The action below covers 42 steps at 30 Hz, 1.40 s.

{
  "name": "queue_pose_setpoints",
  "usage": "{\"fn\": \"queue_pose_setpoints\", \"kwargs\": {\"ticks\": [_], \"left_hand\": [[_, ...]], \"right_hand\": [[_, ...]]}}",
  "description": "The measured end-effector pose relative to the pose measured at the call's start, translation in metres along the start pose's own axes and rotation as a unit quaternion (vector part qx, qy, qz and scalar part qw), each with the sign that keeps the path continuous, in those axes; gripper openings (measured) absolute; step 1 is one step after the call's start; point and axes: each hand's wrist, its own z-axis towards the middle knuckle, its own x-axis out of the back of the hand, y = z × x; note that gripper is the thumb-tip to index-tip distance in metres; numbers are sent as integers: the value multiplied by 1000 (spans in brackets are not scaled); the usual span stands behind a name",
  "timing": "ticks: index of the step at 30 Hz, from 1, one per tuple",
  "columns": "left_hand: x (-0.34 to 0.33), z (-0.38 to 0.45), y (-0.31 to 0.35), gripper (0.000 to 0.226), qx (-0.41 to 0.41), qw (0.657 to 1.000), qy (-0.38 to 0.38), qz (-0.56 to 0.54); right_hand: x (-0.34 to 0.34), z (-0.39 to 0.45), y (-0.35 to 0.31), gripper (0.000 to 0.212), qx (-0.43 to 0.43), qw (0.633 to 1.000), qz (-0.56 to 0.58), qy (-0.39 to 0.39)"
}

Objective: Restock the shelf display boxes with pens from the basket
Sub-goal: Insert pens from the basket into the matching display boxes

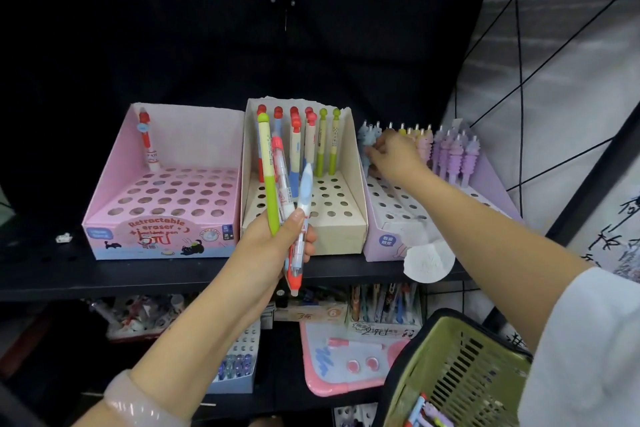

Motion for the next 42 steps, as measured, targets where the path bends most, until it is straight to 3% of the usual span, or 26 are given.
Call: {"fn": "queue_pose_setpoints", "kwargs": {"ticks": [3, 5, 8, 11, 14, 18, 20, 22, 24, 26, 30, 37, 42], "left_hand": [[4, -1, 1, 17, -3, 1000, 8, -10], [5, -2, 3, 18, -5, 1000, 14, -21], [4, -2, 6, 18, -6, 999, 23, -41], [3, -1, 11, 18, -5, 995, 47, -86], [3, -3, 17, 21, 20, 990, 60, -124], [6, -8, 21, 21, 39, 988, 57, -136], [10, -9, 23, 23, 40, 989, 56, -133], [16, -11, 26, 21, 29, 989, 84, -114], [25, -14, 28, 20, 9, 991, 125, -39], [36, -16, 29, 21, -9, 988, 156, 6], [54, -25, 34, 19, -26, 983, 176, 47], [86, -34, 47, 14, -86, 957, 244, 130], [107, -35, 60, 6, -63, 983, 167, 49]], "right_hand": [[12, -12, -12, 26, 15, 992, 38, 123], [20, -30, -27, 14, 106, 972, 78, 196], [21, -75, -49, 12, 329, 936, 20, 120], [17, -110, -54, 19, 498, 864, -53, 43], [11, -121, -56, 23, 578, 811, -92, -6], [2, -123, -63, 18, 605, 784, -138, 13], [-1, -124, -67, 19, 609, 784, -113, 28], [-3, -125, -76, 20, 565, 825, -21, 20], [-1, -124, -91, 19, 434, 893, 116, 6], [2, -118, -107, 18, 306, 918, 247, -52], [-4, -105, -131, 25, 210, 879, 405, -136], [-20, -91, -165, 24, 189, 848, 469, -161], [-35, -91, -191, 23, 183, 833, 476, -213]]}}
